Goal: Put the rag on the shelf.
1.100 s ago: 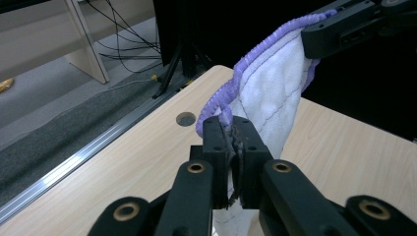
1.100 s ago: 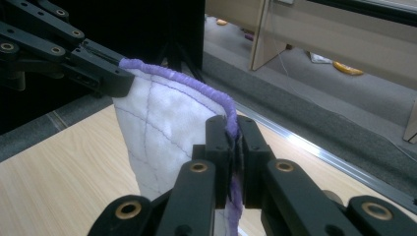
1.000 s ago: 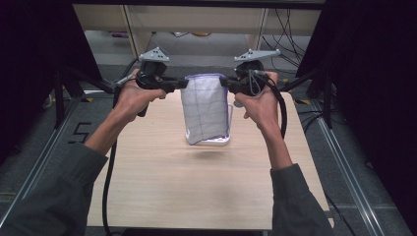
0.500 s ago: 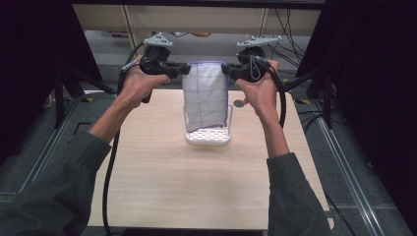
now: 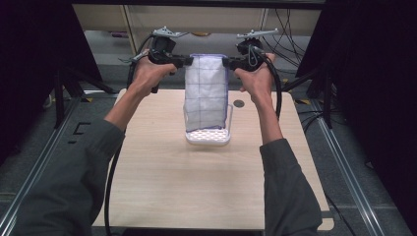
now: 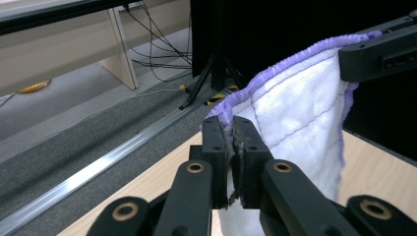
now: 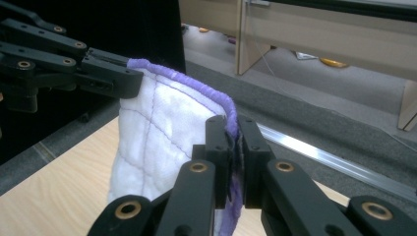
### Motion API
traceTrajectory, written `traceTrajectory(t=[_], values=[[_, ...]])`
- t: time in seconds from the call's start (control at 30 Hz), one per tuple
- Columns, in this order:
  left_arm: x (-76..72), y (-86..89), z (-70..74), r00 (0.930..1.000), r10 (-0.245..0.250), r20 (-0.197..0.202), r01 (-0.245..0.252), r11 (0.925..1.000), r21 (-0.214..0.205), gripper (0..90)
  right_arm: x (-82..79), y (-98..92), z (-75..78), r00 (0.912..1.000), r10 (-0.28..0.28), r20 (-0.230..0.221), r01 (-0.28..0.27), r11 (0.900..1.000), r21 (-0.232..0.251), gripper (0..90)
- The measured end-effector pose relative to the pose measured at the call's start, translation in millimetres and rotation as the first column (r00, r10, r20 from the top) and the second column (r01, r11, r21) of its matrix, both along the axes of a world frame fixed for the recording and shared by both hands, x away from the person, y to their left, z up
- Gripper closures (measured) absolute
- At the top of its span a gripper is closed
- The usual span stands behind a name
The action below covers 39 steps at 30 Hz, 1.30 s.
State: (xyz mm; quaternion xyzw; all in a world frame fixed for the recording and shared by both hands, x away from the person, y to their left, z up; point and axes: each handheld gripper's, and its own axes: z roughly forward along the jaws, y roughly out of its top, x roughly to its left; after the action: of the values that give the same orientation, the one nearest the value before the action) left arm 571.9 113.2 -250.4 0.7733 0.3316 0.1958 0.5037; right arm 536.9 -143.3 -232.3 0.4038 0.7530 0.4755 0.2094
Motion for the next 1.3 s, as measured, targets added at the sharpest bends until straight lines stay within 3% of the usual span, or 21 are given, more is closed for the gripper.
traceTrajectory(t=[0.1,0.17,0.2,0.33,0.37,0.5,0.67,0.77,0.83,0.93,1.03,1.17,1.23,1.27,1.3], values=[[10.2,-2.2,-8.8,0.9999,0.008,-0.012,-0.008,0.9997,-0.021,84.8,14.0,-1.4,-8.6,0.9998,-0.02,-0.007,0.02,0.9998,-0.005,85.8],[15.8,-3.8,-14.9,0.9999,0.014,-0.008,-0.014,0.9999,-0.001,84.6,22.9,-2.4,-15.2,0.9996,-0.026,-0.009,0.026,0.9996,-0.008,85.8],[18.5,-5.5,-18.9,0.9997,0.019,-0.016,-0.019,0.9997,-0.014,84.5,26.0,-2.1,-18.5,0.999,-0.036,-0.028,0.036,0.9993,0.0,85.8],[27.6,-10.8,-34.5,0.9987,0.034,-0.037,-0.034,0.9994,0.001,84.5,37.7,-0.4,-30.9,0.9973,-0.061,-0.04,0.061,0.9979,-0.024,85.7],[28.8,-10.6,-35.7,0.9988,0.036,-0.034,-0.035,0.9992,0.02,84.5,41.5,-0.5,-34.6,0.9974,-0.063,-0.036,0.061,0.9972,-0.042,85.7],[30.0,-14.2,-46.8,0.998,0.039,-0.049,-0.038,0.999,0.024,84.4,48.4,1.3,-47.0,0.9946,-0.09,-0.051,0.087,0.9949,-0.051,85.6],[29.7,-12.9,-56.4,0.9975,0.027,-0.065,-0.023,0.9977,0.064,84.1,53.5,3.5,-61.6,0.9934,-0.092,-0.069,0.086,0.9935,-0.074,85.5],[30.2,-11.4,-61.0,0.9956,0.027,-0.09,-0.022,0.9981,0.057,83.7,55.0,5.6,-70.1,0.9922,-0.095,-0.081,0.087,0.9914,-0.098,85.4],[30.7,-11.4,-65.3,0.9942,0.026,-0.104,-0.019,0.9975,0.068,83.6,56.2,6.7,-76.1,0.9872,-0.099,-0.124,0.087,0.9912,-0.099,85.4],[29.9,-12.0,-71.7,0.9901,0.022,-0.138,-0.009,0.9959,0.09,83.6,58.2,8.4,-83.6,0.9864,-0.091,-0.137,0.075,0.9899,-0.121,85.3],[29.7,-11.4,-76.0,0.9808,0.036,-0.192,-0.013,0.9931,0.117,83.1,57.4,10.1,-89.0,0.9823,-0.093,-0.162,0.07,0.9869,-0.145,85.1],[26.6,-11.4,-81.5,0.9753,0.043,-0.217,-0.015,0.9917,0.127,83.0,57.7,9.9,-97.1,0.9801,-0.094,-0.175,0.064,0.9838,-0.168,84.0],[25.5,-9.9,-84.4,0.9741,0.046,-0.221,-0.017,0.9914,0.13,81.5,56.9,11.4,-100.2,0.9774,-0.103,-0.185,0.069,0.9807,-0.183,74.1],[25.3,-9.1,-85.9,0.9725,0.051,-0.227,-0.023,0.9923,0.122,79.5,57.5,11.7,-102.5,0.9732,-0.119,-0.196,0.079,0.9763,-0.201,66.4],[24.9,-8.2,-86.2,0.9699,0.055,-0.237,-0.025,0.9913,0.13,74.6,57.1,13.1,-104.4,0.9675,-0.138,-0.211,0.095,0.9741,-0.205,64.8]])
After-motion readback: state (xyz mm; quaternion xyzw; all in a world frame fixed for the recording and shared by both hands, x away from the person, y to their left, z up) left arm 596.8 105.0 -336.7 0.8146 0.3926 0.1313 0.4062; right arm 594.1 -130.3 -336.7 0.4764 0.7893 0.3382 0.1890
